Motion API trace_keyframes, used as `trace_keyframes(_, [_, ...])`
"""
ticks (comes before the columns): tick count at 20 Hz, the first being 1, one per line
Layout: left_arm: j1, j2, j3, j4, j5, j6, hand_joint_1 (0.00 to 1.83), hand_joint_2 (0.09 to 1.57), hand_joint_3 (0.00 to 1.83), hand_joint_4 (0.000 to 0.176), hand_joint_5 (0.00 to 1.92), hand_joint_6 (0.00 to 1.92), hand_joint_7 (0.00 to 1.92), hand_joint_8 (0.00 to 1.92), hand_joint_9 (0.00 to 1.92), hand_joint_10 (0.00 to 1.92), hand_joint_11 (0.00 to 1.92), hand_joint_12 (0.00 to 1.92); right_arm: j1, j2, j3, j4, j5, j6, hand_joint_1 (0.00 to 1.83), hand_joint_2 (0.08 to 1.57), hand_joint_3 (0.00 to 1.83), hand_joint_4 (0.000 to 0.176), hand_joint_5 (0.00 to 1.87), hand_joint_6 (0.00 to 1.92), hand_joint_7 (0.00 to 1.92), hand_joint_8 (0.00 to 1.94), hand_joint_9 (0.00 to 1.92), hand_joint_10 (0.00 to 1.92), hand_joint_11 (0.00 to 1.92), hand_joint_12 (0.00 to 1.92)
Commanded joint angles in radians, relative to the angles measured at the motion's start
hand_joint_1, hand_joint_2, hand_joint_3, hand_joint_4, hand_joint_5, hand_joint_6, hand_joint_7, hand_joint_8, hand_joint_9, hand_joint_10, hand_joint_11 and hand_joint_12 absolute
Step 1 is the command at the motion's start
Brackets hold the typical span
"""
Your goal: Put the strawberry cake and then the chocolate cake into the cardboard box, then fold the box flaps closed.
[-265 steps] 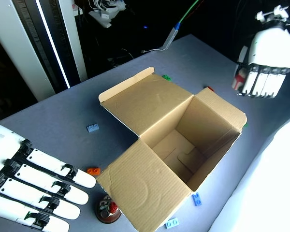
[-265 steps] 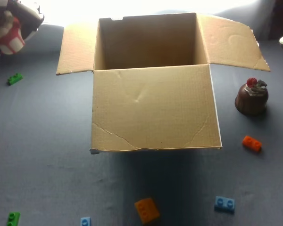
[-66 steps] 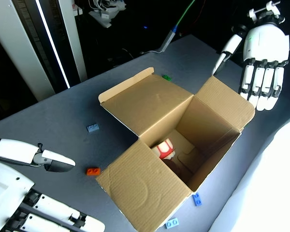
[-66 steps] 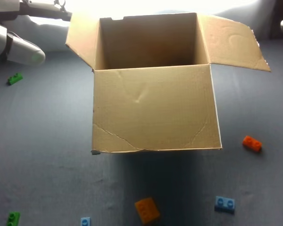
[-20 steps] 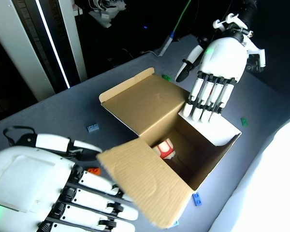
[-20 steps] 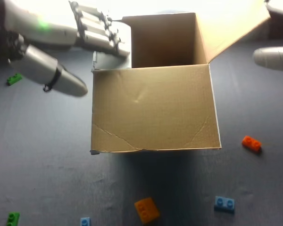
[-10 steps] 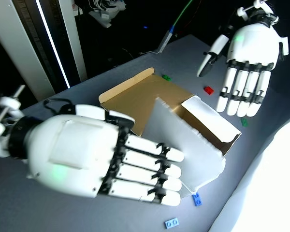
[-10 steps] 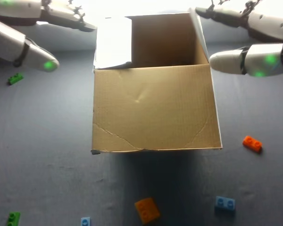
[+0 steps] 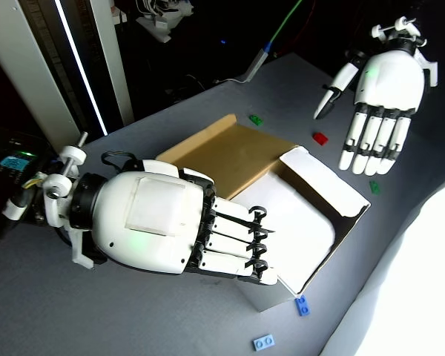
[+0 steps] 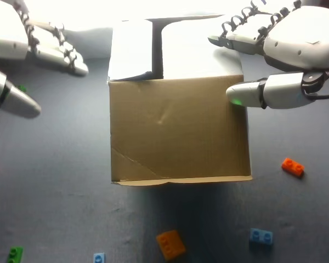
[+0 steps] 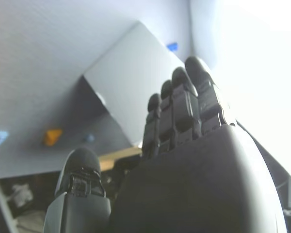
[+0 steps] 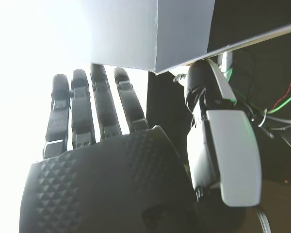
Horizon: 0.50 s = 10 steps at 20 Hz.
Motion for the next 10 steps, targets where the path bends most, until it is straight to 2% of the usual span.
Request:
trace_keyframes(1, [-0.006, 0.01, 0.002, -0.084, -0.005, 0.003, 0.0, 1.24, 0.0, 0.0, 0.13, 0.0, 0.17, 0.0, 0.18, 0.0, 0.0, 0.66, 0.001, 0.009, 0.002, 0.008, 0.098, -0.008, 0.0, 1.25, 0.0, 0.0, 0.12, 0.0, 0.2, 0.0, 0.16, 0.01, 0.0, 0.35])
trace_keyframes(3, [0.013, 0.015, -0.008, -0.093, -0.022, 0.017, 0.0, 1.24, 0.0, 0.0, 0.13, 0.0, 0.17, 0.0, 0.18, 0.0, 0.0, 0.68, -0.007, 0.003, 0.003, 0.008, 0.098, -0.019, 0.0, 1.25, 0.0, 0.0, 0.11, 0.0, 0.19, 0.0, 0.16, 0.01, 0.0, 0.35])
trace_keyframes(6, [0.058, 0.03, -0.038, -0.118, -0.053, 0.051, 0.0, 1.24, 0.0, 0.007, 0.1, 0.0, 0.15, 0.0, 0.16, 0.0, 0.0, 0.58, -0.014, -0.001, 0.005, 0.008, 0.094, -0.024, 0.0, 1.25, 0.0, 0.0, 0.12, 0.0, 0.19, 0.0, 0.16, 0.01, 0.0, 0.36])
trace_keyframes(10, [0.102, 0.045, -0.063, -0.156, -0.084, 0.082, 0.0, 1.25, 0.0, 0.001, 0.14, 0.01, 0.16, 0.0, 0.17, 0.0, 0.0, 0.62, 0.004, 0.02, -0.007, 0.011, 0.094, -0.002, 0.0, 1.26, 0.0, 0.0, 0.11, 0.0, 0.19, 0.0, 0.16, 0.0, 0.0, 0.37])
